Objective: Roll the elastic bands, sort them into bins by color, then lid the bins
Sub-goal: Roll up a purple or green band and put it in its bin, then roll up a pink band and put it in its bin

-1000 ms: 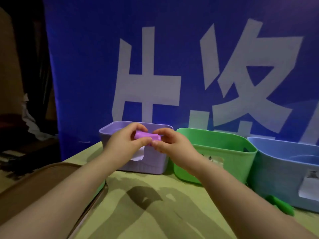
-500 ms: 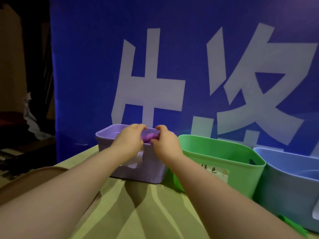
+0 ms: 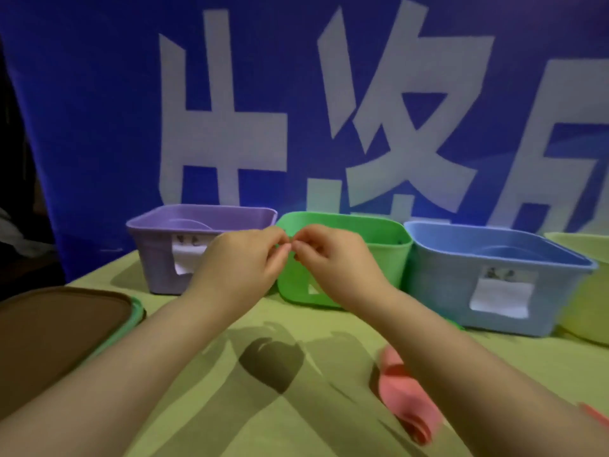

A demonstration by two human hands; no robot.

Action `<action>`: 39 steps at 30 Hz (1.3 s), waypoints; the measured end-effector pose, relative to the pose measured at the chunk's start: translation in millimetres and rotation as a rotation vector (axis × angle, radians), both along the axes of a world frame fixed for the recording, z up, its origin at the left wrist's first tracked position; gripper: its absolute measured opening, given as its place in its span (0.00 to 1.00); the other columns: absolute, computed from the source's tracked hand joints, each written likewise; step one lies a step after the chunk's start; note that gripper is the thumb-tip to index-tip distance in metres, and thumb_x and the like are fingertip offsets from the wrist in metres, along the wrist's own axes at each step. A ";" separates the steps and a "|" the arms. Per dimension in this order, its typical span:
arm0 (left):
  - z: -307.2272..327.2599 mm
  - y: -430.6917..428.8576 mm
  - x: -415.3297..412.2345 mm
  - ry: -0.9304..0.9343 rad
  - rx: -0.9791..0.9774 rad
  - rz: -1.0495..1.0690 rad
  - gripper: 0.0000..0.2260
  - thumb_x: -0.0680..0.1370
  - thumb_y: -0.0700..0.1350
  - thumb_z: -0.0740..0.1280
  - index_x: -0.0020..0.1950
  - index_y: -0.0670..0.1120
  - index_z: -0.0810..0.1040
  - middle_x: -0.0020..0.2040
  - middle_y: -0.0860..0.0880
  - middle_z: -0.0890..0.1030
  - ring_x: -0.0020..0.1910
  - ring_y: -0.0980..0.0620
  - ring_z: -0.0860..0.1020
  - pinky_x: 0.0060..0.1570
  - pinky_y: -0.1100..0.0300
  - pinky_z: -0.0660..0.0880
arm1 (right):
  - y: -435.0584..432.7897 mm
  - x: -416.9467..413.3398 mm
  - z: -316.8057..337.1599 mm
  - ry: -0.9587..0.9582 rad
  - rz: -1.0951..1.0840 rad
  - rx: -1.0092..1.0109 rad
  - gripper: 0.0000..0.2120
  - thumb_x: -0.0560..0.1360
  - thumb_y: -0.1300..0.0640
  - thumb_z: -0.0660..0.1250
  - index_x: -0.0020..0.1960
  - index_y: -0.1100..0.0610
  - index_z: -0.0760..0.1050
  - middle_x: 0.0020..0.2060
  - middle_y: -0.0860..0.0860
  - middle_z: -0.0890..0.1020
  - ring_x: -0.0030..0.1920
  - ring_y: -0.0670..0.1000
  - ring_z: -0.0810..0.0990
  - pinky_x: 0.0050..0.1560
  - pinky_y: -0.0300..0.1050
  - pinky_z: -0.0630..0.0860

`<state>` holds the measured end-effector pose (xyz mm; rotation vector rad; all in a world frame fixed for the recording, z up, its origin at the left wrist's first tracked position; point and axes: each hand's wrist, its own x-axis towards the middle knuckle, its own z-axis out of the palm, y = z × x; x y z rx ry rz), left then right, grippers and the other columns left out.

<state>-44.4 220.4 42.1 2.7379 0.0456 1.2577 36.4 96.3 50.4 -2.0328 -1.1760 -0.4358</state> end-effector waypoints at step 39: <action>-102.7 -272.4 49.4 0.599 -0.180 -0.385 0.40 0.67 0.65 0.68 0.73 0.61 0.50 0.64 0.57 0.70 0.63 0.57 0.69 0.59 0.59 0.69 | -283.2 28.6 -61.8 0.222 -0.428 -0.403 0.09 0.77 0.53 0.62 0.50 0.51 0.81 0.44 0.48 0.82 0.45 0.49 0.78 0.46 0.46 0.77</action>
